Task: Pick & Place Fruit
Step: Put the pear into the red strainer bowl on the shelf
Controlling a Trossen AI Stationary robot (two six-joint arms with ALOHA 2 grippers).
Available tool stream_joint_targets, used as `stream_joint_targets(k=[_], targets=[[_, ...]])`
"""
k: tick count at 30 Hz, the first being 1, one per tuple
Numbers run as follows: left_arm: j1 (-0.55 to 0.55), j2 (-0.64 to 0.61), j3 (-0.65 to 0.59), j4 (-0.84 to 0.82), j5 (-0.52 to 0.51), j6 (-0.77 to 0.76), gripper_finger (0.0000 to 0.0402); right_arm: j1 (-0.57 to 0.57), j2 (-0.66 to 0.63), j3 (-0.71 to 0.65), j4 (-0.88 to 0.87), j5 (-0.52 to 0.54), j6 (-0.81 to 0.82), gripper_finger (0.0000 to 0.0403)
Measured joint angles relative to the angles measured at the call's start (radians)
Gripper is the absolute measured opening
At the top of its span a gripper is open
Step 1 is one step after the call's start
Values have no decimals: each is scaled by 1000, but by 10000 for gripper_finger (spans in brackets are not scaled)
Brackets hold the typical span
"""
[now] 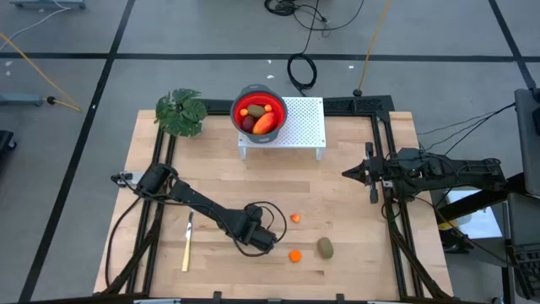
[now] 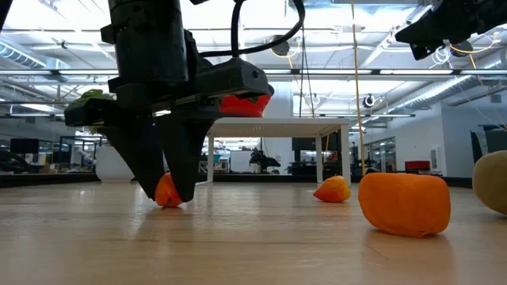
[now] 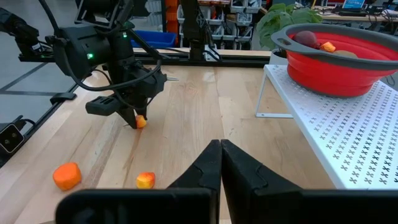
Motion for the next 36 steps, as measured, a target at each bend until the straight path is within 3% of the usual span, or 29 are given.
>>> stream_joint_targets(k=[7, 16, 21, 30, 36], targets=[[3, -57, 0, -13, 43, 149, 121, 0, 0, 0, 0, 0, 0, 4], [5, -233, 1, 53, -38, 609, 120, 0, 0, 0, 1, 0, 3, 4], [-1, -338, 2, 175, -64, 868, 120, 0, 0, 0, 0, 0, 3, 4], [-3, -493, 2, 484, -79, 1199, 120, 0, 0, 0, -1, 0, -1, 4], [-7, -526, 3, 716, 19, 1414, 120, 0, 0, 0, 0, 0, -24, 4]])
